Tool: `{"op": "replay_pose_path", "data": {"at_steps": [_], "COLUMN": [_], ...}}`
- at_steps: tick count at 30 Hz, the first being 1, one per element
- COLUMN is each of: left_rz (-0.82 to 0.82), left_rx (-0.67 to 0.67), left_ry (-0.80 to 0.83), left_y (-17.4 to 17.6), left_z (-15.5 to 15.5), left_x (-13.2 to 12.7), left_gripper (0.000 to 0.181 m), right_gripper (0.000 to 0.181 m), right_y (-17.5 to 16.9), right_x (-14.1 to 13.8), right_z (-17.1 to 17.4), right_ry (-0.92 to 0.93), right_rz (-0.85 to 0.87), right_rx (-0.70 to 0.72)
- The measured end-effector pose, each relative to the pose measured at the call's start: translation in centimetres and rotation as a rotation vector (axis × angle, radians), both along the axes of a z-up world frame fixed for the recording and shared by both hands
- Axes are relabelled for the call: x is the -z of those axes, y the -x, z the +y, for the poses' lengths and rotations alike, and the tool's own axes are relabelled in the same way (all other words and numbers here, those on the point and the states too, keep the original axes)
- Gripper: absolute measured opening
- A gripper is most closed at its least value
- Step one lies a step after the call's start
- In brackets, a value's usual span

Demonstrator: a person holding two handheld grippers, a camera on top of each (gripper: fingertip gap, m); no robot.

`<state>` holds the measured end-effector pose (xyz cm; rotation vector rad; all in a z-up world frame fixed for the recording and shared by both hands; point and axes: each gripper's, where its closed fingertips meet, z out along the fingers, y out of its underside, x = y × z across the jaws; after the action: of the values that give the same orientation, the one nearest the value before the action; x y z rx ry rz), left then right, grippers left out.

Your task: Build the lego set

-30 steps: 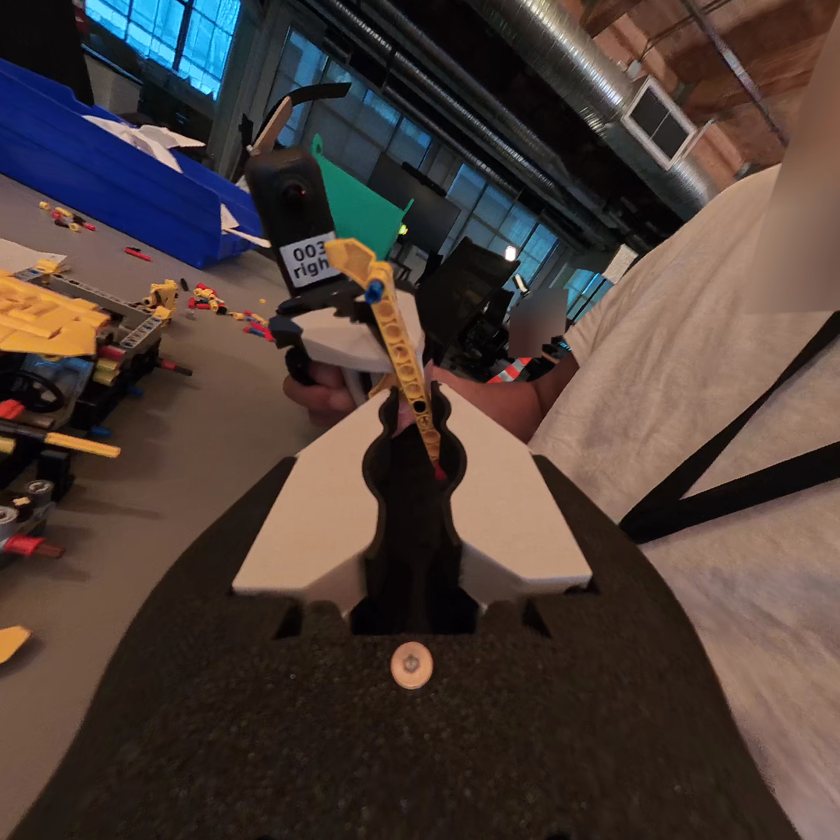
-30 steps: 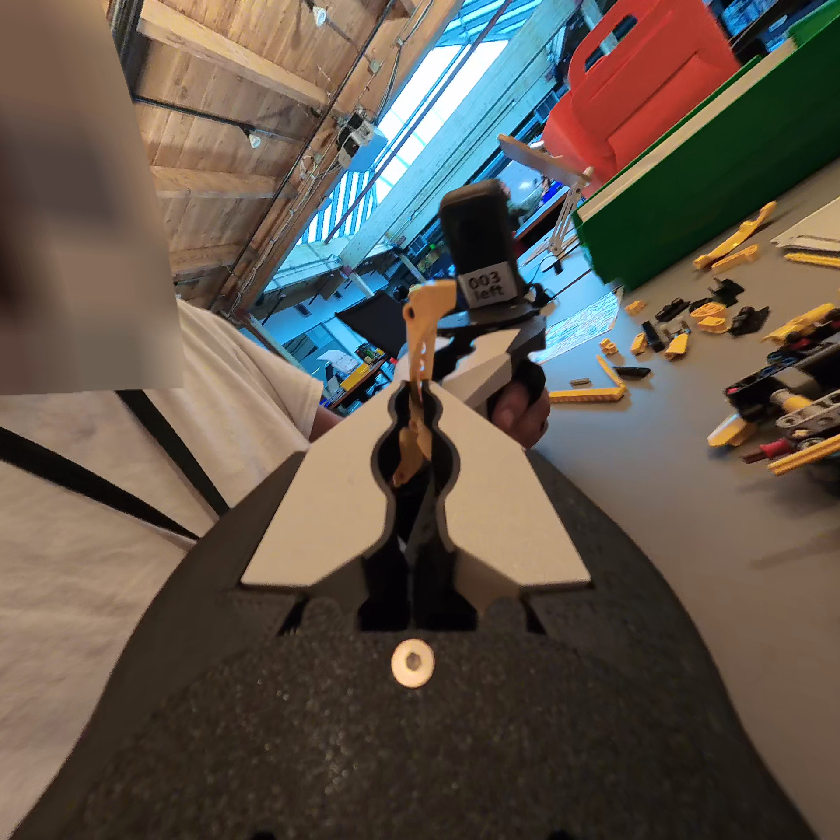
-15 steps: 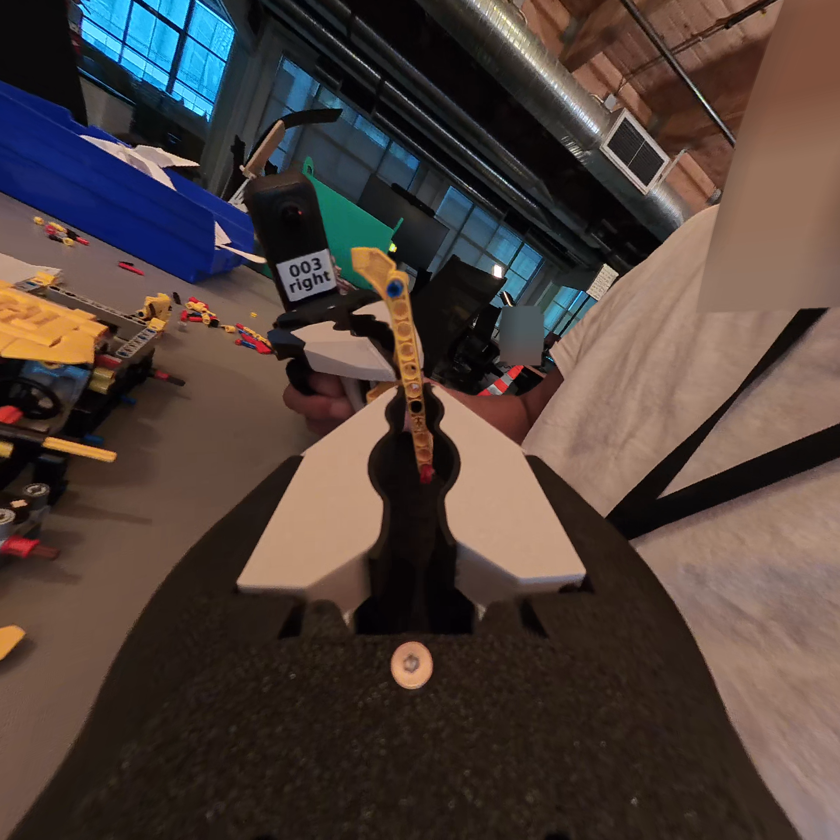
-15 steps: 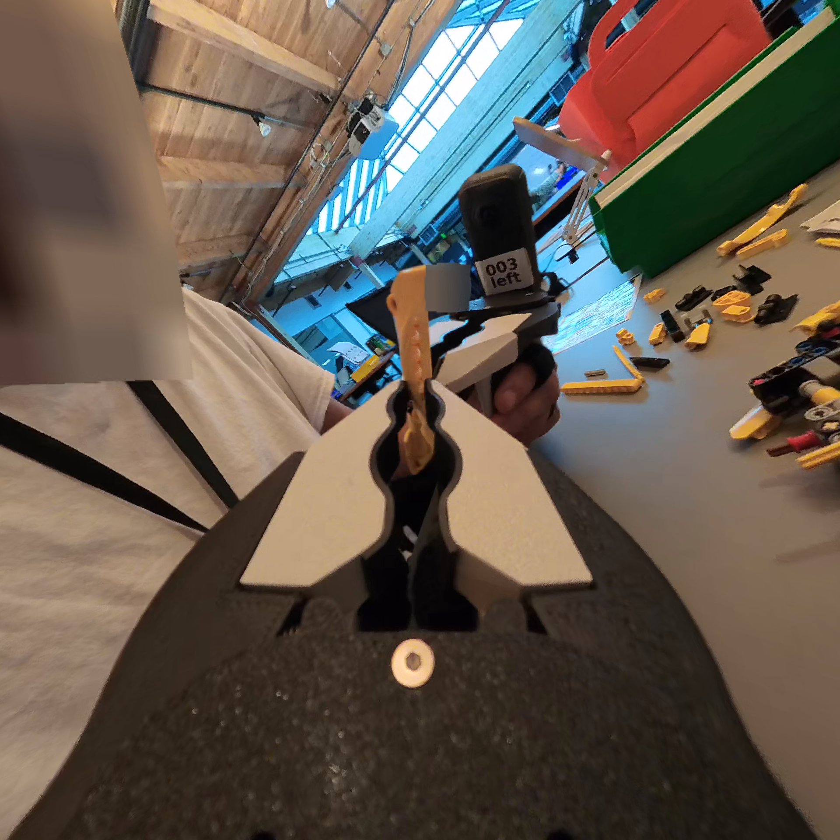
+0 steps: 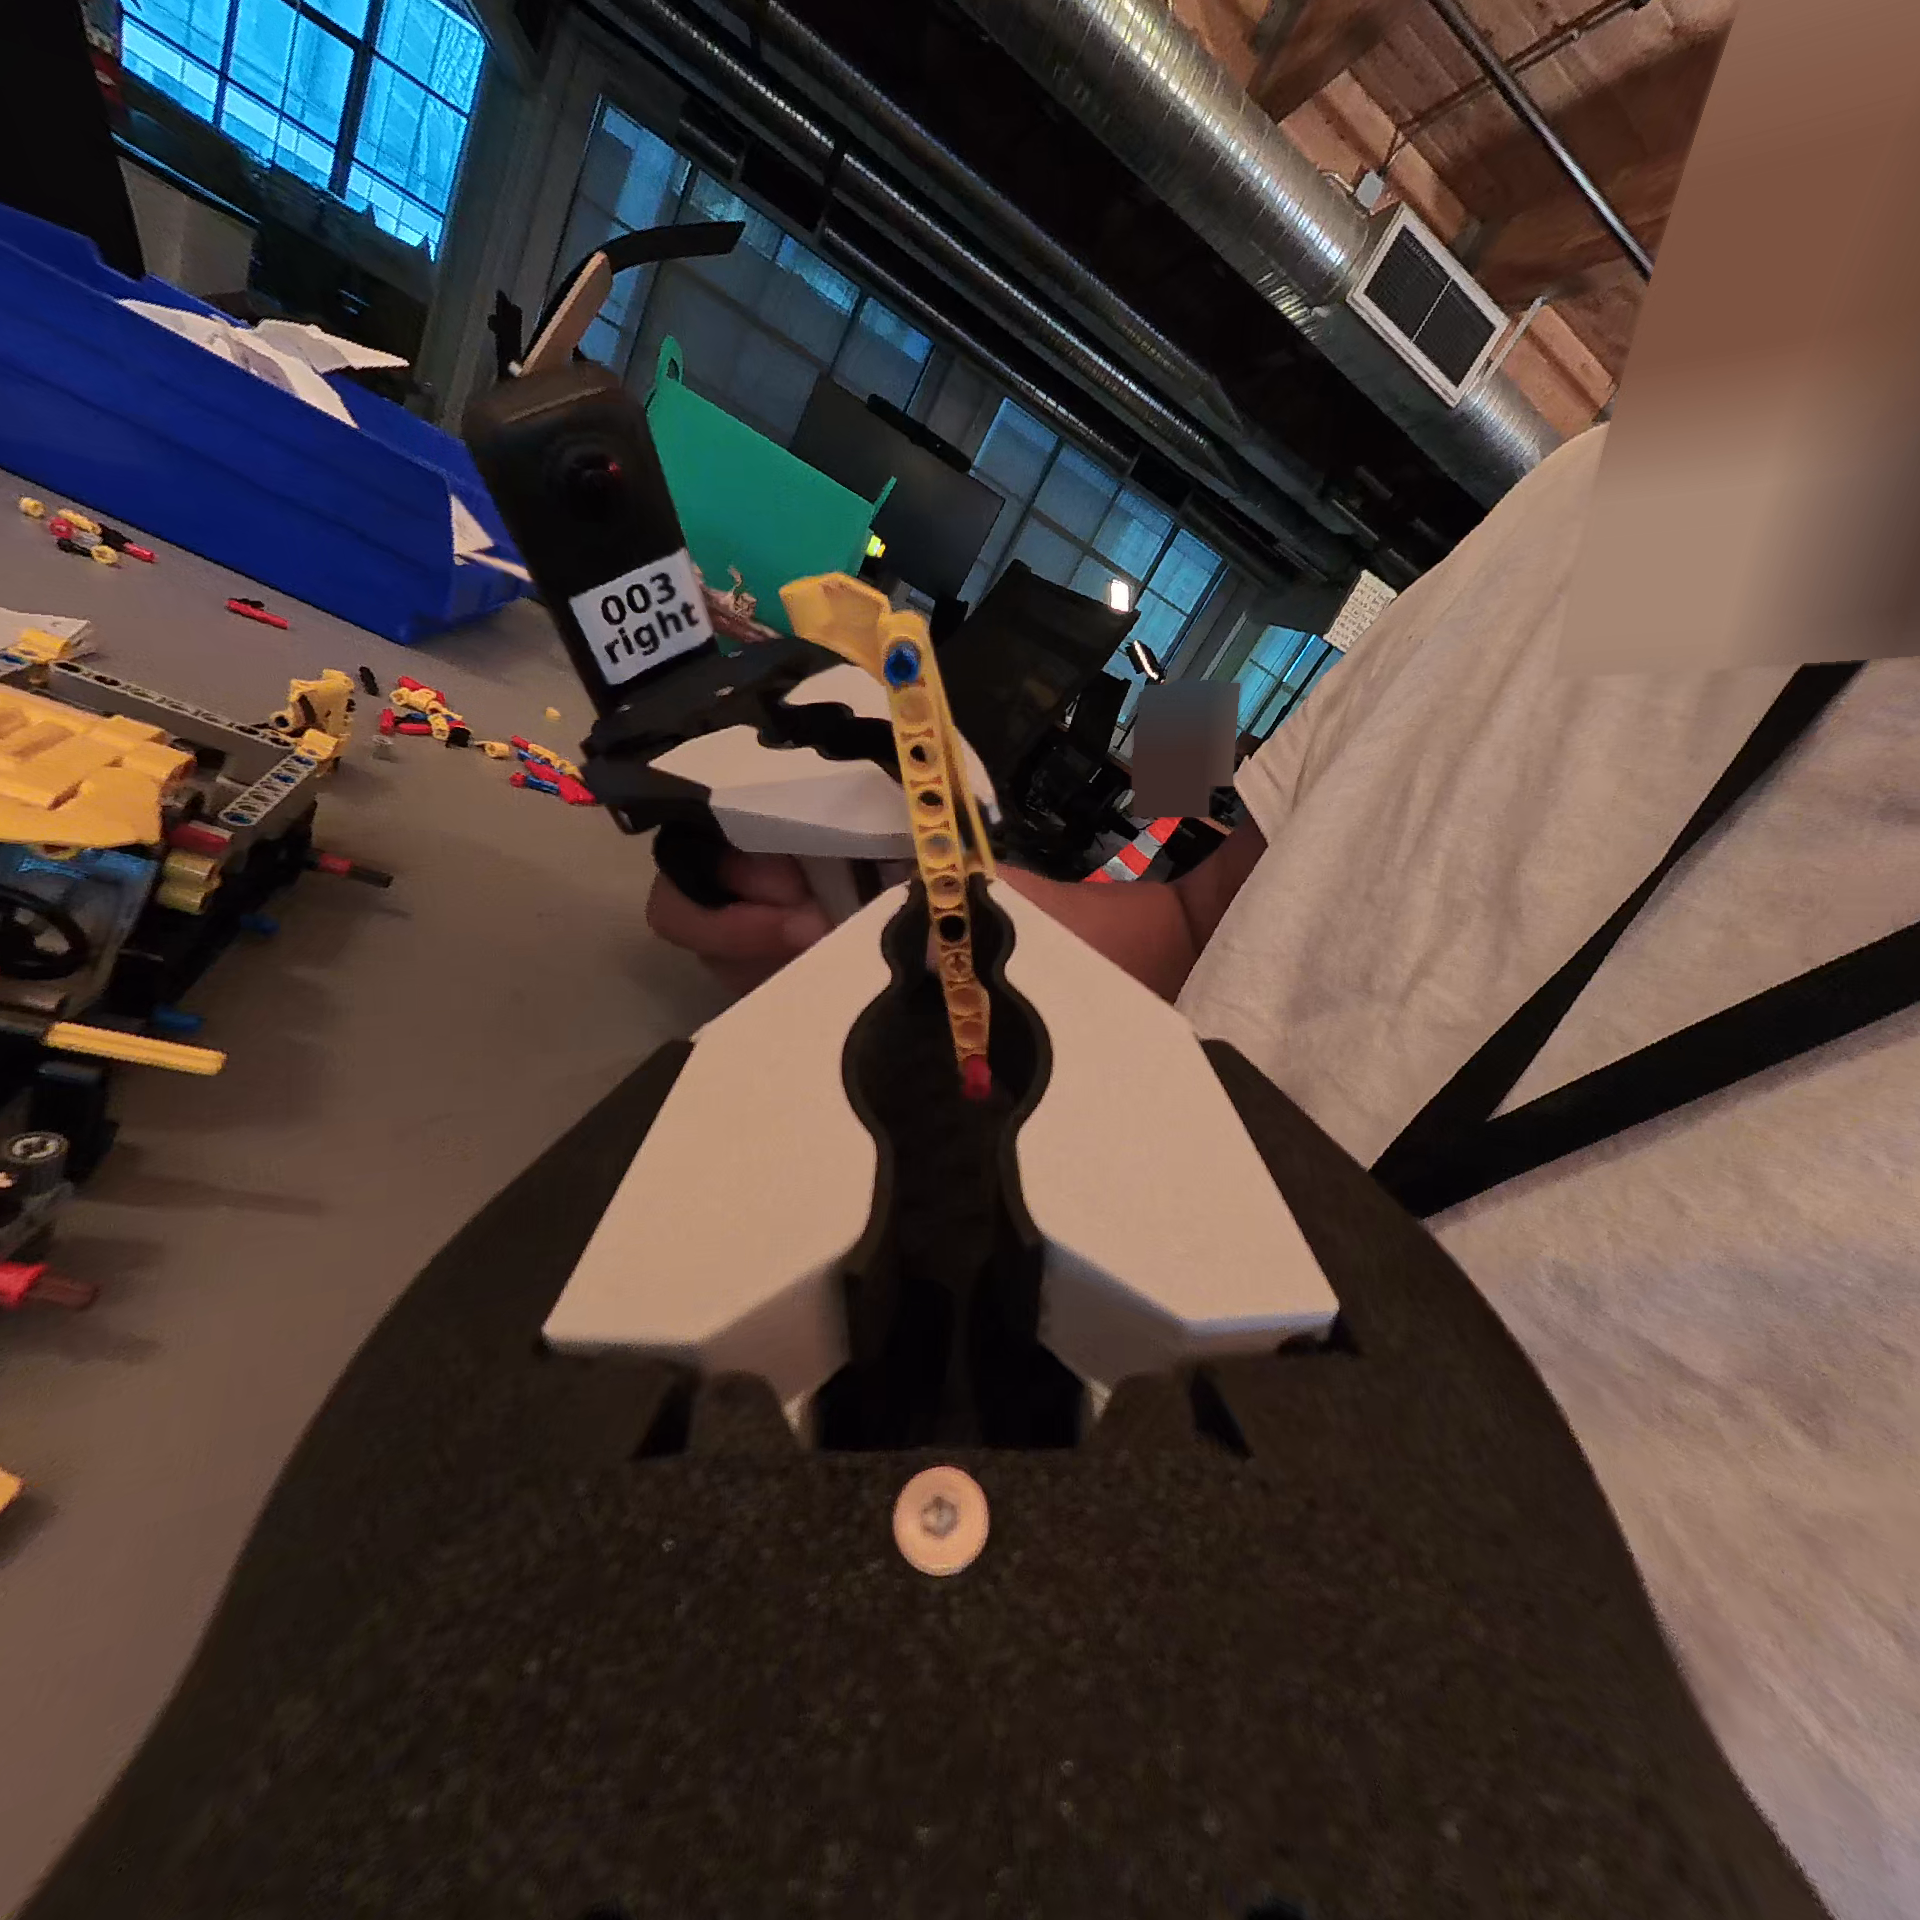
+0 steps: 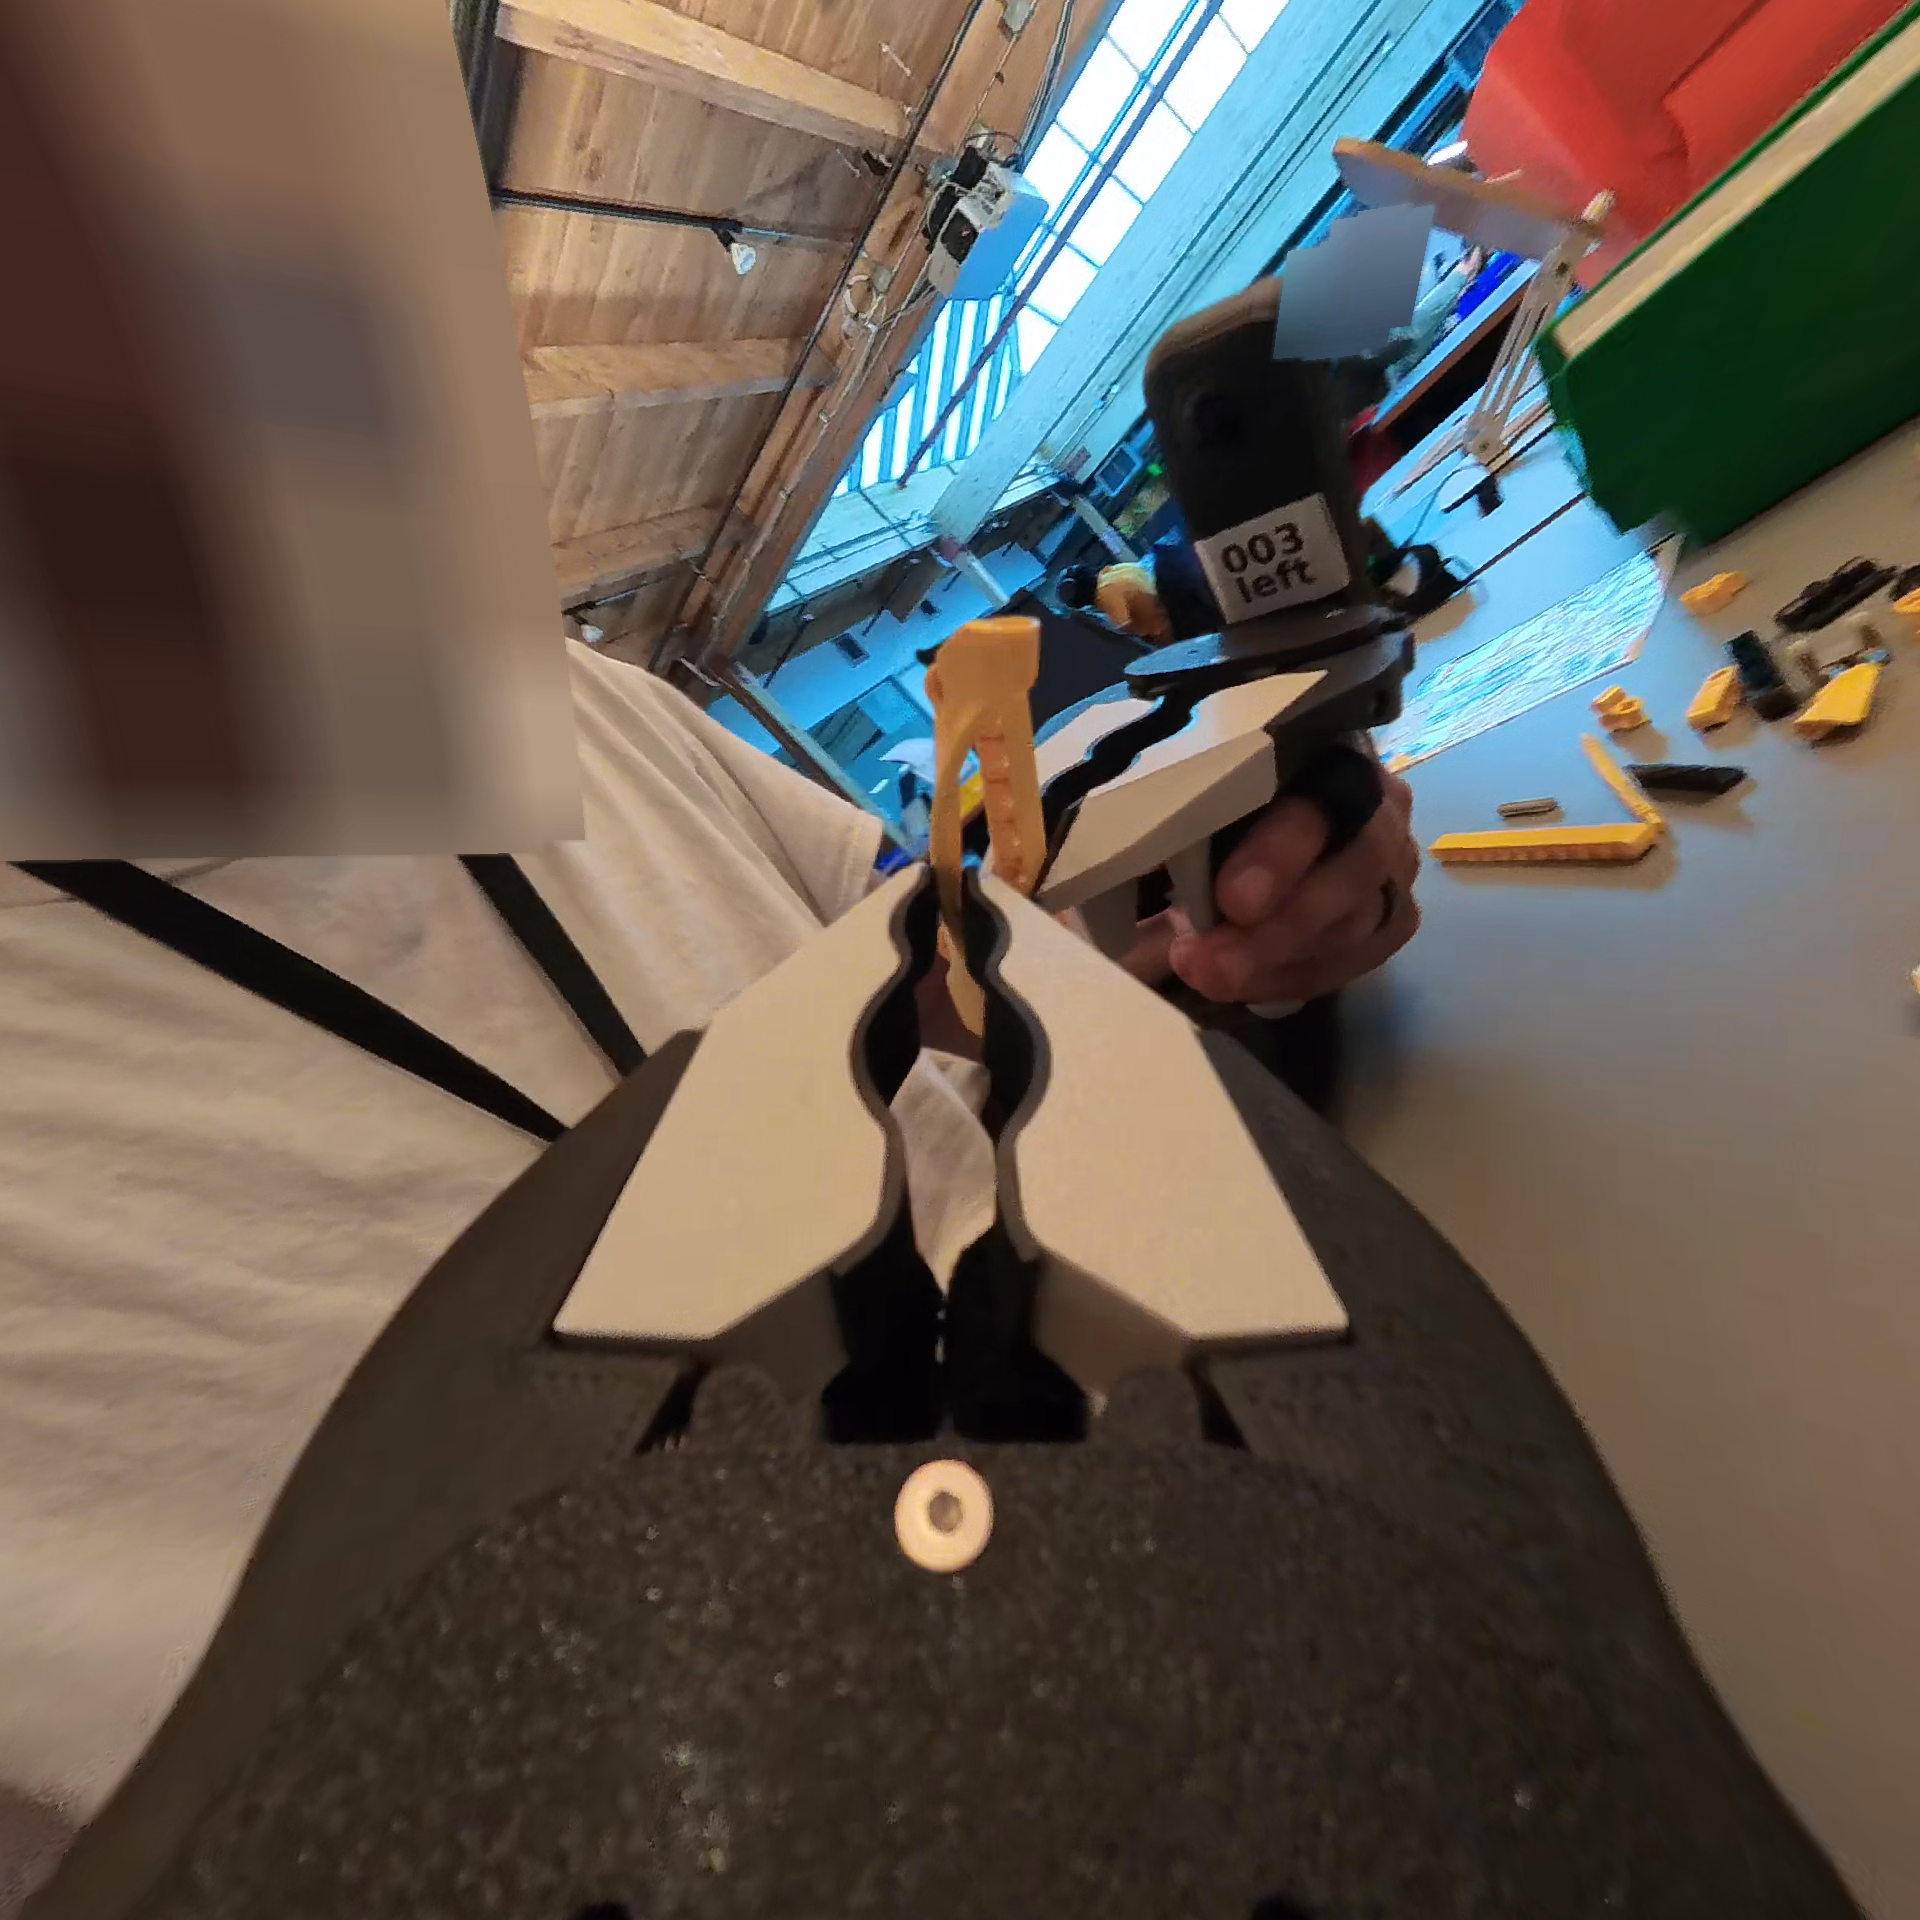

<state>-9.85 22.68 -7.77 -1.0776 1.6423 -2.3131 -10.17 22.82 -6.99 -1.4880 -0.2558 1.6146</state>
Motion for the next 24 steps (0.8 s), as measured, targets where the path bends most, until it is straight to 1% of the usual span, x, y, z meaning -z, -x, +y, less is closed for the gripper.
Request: {"op": "replay_pose_path", "data": {"at_steps": [3,6,11,15,18,22,24], "left_rz": [0.004,0.007,0.01,0.014,0.01,0.016,0.022], "left_rx": [0.01,0.013,0.028,-0.018,-0.041,-0.073,-0.095], "left_ry": [0.002,0.009,0.024,0.024,0.036,0.03,0.03], "left_y": [0.0,0.0,0.1,-0.4,-0.6,-0.8,-1.0], "left_z": [-0.1,-0.1,-0.3,0.2,0.6,1.0,1.4], "left_x": [0.0,0.0,-0.1,0.0,-0.2,0.0,0.1], "left_gripper": [0.007,0.007,0.007,0.007,0.007,0.007,0.007], "right_gripper": [0.003,0.004,0.004,0.006,0.013,0.011,0.012], "right_y": [-0.2,-0.2,-0.2,-0.7,-1.1,-1.2,-1.4], "right_x": [0.3,0.3,0.3,0.5,1.1,1.2,1.4], "right_z": [-0.1,0.0,-0.1,0.5,0.9,1.2,1.5], "right_ry": [-0.005,-0.012,-0.063,-0.071,-0.045,-0.044,-0.048], "right_rz": [-0.052,-0.047,-0.098,-0.098,-0.134,-0.163,-0.207], "right_rx": [0.001,0.011,0.033,0.105,0.141,0.172,0.21]}}
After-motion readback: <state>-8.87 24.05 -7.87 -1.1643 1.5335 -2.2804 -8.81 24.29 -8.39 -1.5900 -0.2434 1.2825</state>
